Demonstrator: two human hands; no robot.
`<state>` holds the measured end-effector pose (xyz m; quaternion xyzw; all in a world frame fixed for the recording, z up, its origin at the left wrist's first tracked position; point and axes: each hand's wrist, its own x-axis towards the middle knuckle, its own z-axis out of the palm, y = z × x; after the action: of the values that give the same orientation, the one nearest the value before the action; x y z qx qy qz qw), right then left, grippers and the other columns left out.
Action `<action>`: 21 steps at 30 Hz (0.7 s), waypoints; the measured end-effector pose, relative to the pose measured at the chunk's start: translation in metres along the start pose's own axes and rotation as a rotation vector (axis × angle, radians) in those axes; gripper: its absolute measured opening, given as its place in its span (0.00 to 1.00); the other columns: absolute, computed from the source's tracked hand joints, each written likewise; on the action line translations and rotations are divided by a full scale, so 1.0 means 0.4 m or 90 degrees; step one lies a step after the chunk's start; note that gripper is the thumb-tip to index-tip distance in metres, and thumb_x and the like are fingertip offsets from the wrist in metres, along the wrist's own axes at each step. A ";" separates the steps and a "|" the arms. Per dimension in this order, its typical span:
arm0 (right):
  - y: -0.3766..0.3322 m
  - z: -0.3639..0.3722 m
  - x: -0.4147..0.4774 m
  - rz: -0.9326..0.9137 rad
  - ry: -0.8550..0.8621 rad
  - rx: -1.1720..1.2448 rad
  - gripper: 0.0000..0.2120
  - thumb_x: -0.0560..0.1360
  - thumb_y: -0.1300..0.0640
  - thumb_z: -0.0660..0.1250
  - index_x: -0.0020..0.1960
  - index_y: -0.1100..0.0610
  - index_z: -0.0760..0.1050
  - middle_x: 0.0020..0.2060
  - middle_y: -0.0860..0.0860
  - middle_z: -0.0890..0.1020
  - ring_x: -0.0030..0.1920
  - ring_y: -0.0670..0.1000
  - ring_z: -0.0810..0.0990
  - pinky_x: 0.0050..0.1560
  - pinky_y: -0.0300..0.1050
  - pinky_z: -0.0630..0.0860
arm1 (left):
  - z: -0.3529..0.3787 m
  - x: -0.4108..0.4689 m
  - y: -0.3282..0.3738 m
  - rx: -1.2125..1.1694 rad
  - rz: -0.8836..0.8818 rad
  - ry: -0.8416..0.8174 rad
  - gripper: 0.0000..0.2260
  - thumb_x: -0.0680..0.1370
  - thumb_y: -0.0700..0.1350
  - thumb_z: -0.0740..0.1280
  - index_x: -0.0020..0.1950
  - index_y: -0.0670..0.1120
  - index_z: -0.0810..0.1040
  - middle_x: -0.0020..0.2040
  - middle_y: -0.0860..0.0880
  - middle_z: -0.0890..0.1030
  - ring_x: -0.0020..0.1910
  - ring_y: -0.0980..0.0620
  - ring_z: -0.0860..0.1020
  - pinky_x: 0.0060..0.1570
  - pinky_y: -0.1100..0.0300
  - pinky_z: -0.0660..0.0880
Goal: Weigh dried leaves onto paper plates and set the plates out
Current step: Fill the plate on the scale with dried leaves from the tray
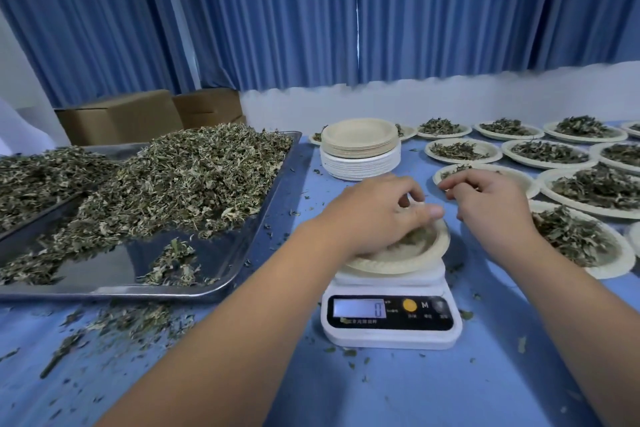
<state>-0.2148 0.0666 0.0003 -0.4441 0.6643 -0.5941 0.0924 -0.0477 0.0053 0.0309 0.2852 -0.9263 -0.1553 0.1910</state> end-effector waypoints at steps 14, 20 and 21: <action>-0.004 -0.013 -0.006 0.020 0.025 0.007 0.16 0.74 0.64 0.60 0.37 0.47 0.80 0.35 0.42 0.81 0.28 0.50 0.71 0.27 0.39 0.67 | -0.138 -0.187 -0.163 0.182 -0.230 0.006 0.10 0.80 0.52 0.61 0.53 0.53 0.82 0.49 0.52 0.83 0.45 0.52 0.80 0.50 0.54 0.78; -0.006 -0.009 -0.009 0.017 0.022 0.019 0.17 0.74 0.65 0.59 0.37 0.47 0.79 0.37 0.45 0.81 0.29 0.49 0.72 0.28 0.39 0.69 | -0.085 -0.215 -0.159 0.327 -0.149 -0.166 0.14 0.81 0.55 0.59 0.65 0.59 0.75 0.62 0.52 0.75 0.62 0.49 0.74 0.61 0.52 0.70; -0.005 -0.007 -0.008 0.015 0.020 0.018 0.17 0.74 0.65 0.59 0.37 0.47 0.79 0.37 0.45 0.81 0.29 0.49 0.72 0.29 0.40 0.69 | -0.080 -0.217 -0.159 0.331 -0.146 -0.179 0.15 0.81 0.54 0.58 0.66 0.61 0.73 0.62 0.52 0.74 0.62 0.49 0.74 0.60 0.51 0.71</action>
<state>-0.2137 0.0712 0.0015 -0.4255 0.6623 -0.6093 0.0951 0.0626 0.0004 0.0109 0.4028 -0.9141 0.0280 -0.0370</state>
